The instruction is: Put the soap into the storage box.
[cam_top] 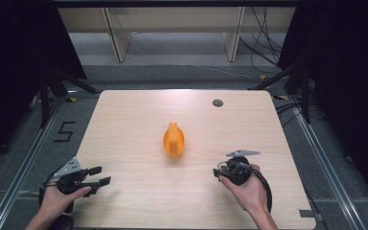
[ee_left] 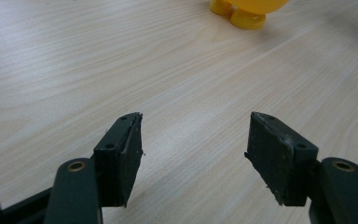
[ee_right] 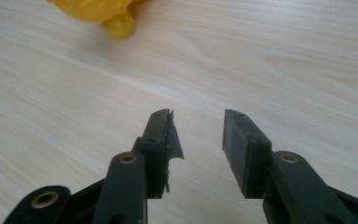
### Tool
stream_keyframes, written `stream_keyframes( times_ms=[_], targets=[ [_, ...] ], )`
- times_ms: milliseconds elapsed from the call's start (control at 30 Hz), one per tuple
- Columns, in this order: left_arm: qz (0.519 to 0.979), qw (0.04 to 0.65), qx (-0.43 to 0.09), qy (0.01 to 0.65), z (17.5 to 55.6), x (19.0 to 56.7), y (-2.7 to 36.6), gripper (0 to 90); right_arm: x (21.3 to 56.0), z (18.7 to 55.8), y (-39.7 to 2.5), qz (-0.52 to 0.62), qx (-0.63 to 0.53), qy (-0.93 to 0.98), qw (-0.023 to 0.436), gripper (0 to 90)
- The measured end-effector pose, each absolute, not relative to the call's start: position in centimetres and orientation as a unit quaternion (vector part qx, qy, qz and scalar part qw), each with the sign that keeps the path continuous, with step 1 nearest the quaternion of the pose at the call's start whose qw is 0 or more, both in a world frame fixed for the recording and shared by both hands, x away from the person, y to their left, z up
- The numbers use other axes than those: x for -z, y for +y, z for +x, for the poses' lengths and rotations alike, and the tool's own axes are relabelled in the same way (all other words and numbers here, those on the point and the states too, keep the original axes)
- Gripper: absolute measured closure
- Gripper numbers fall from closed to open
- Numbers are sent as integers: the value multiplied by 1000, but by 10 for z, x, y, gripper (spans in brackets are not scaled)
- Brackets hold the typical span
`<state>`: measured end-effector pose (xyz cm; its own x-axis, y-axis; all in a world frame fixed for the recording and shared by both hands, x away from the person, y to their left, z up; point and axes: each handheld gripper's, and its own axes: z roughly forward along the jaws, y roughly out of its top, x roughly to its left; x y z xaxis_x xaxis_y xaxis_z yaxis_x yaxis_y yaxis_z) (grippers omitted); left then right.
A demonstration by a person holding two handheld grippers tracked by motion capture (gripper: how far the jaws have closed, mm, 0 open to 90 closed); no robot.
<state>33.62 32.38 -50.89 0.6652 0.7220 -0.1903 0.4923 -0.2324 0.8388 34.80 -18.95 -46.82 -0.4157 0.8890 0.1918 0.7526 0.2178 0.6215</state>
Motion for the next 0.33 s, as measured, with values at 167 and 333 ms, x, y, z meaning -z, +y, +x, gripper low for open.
stream_keyframes(
  times_ms=[167,333],
  targets=[
    [775,483,-119,389,336,508,323,350,473,328,-199,491,-357,785,123,749],
    [773,488,-116,388,336,509,323,350,475,328,-202,491,-374,779,113,762]
  ],
)
